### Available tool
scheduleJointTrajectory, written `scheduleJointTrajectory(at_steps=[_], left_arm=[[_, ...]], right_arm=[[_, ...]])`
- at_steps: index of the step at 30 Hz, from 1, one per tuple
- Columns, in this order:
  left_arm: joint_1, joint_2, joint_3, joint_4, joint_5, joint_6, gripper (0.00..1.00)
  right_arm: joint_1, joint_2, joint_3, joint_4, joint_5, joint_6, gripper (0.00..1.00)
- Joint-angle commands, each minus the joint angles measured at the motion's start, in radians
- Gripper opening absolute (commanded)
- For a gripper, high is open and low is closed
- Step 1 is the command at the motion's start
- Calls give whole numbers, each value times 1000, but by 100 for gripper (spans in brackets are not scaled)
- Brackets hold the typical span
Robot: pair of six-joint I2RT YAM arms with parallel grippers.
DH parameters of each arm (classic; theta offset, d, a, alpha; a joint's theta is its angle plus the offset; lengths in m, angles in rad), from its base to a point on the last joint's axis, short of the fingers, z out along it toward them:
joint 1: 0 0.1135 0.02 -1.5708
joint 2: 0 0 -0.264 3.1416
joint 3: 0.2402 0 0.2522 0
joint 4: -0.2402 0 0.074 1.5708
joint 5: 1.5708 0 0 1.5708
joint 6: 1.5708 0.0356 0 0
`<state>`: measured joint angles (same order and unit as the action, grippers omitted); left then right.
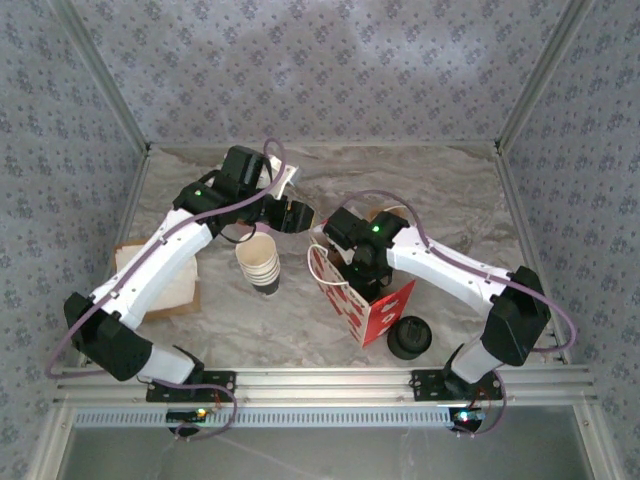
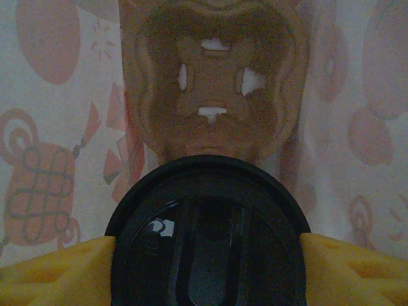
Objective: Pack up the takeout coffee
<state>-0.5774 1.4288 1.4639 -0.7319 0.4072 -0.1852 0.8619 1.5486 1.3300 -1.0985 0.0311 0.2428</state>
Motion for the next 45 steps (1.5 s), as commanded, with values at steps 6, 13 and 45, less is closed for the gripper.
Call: scheduleJointTrajectory(at_steps=[6, 13, 45], left_arm=[[7, -13, 15, 1, 1, -13, 61], [8, -14, 19, -1, -4, -15, 61], [13, -13, 11, 14, -7, -19, 61]], right_arm=[[9, -24, -39, 7, -3, 12, 72], [9, -24, -71, 36, -28, 14, 72], [-1, -1, -156, 88, -41, 24, 73]])
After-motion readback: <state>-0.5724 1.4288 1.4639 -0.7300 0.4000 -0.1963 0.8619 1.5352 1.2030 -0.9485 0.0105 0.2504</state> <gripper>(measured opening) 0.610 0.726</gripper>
